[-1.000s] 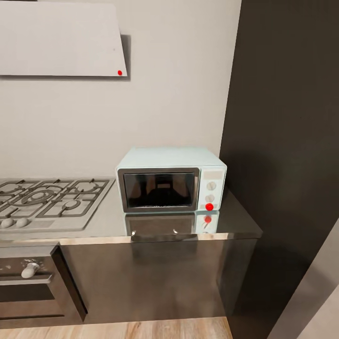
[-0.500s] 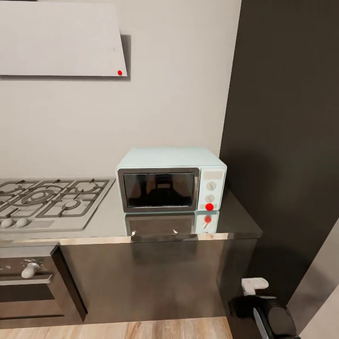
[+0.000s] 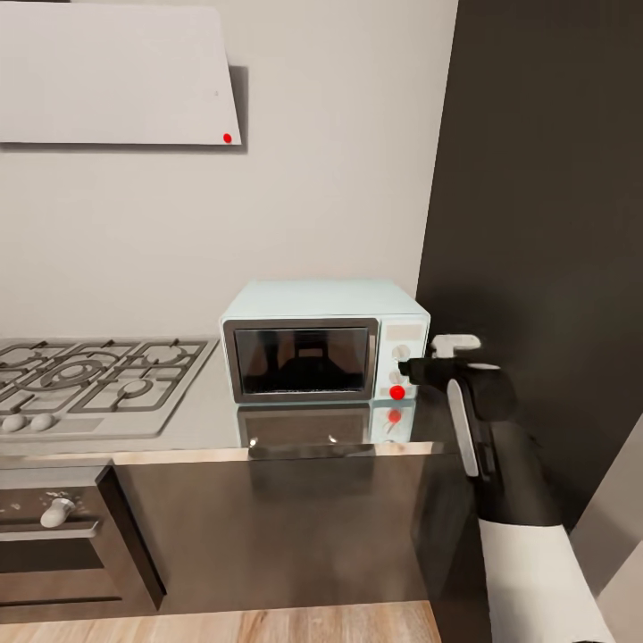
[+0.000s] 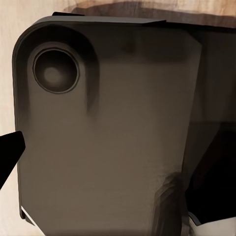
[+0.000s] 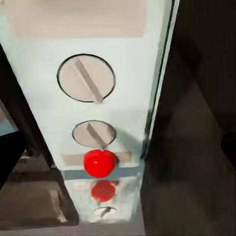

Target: In the kitchen, take the popcorn bag from the countertop, put it into the microwave, and heat it until the popcorn is cooked so the cooked popcorn ends up inside the bag.

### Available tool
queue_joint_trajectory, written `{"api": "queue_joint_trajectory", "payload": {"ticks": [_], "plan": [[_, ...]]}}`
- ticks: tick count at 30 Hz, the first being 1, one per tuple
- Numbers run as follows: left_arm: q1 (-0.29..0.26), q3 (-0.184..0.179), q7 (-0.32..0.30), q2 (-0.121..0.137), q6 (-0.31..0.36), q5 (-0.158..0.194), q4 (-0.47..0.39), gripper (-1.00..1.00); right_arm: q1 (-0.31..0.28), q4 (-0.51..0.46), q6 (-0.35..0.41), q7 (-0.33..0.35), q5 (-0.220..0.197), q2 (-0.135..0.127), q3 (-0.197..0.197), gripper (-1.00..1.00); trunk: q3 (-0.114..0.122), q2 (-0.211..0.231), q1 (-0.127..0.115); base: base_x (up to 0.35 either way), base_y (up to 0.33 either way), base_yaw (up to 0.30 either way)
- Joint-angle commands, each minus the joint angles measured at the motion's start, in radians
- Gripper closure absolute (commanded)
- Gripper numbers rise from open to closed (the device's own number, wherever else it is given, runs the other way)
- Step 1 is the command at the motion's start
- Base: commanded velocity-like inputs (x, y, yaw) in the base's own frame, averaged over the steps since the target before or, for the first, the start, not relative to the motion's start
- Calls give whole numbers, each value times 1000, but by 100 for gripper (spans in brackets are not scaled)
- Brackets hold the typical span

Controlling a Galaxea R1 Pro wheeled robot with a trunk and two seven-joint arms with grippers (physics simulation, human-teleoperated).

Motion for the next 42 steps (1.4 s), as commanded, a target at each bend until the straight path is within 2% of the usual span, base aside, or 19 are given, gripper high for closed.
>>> {"api": "queue_joint_trajectory", "payload": {"ticks": [1,2,4,7,9,14,24,38,42], "plan": [[0,1,-1,0,-2,7,-1,-100,-3,3,5,-3,12,24,1,-100,-1,-1,0,0,0,0],[0,1,-1,0,-2,7,-1,-100,-4,8,5,-12,12,51,4,-100,-1,-1,0,0,0,0],[0,1,-1,0,-2,7,-1,-100,-5,12,5,-21,11,75,7,-100,-1,-1,0,0,0,0],[0,1,-1,0,-2,8,-1,-100,-5,16,5,-35,12,87,62,-100,-1,-1,0,0,0,0],[0,1,-1,0,-2,7,-1,-100,-5,36,5,-60,8,88,79,-100,-1,-1,0,0,0,0],[0,1,-2,1,-2,7,-1,-100,-5,118,-29,-94,8,88,84,-100,-1,-1,0,0,5,0],[1,1,-3,1,-2,7,-1,-100,-5,127,-36,-94,-1,88,84,-100,-1,-1,0,0,169,0],[1,1,-3,0,-3,9,-2,-100,-5,136,-30,-108,11,87,82,-100,-1,-1,0,0,7,0],[2,0,0,-1,-3,9,-2,-100,-5,136,-48,-107,11,88,82,-100,-1,-1,0,0,0,0]]}}
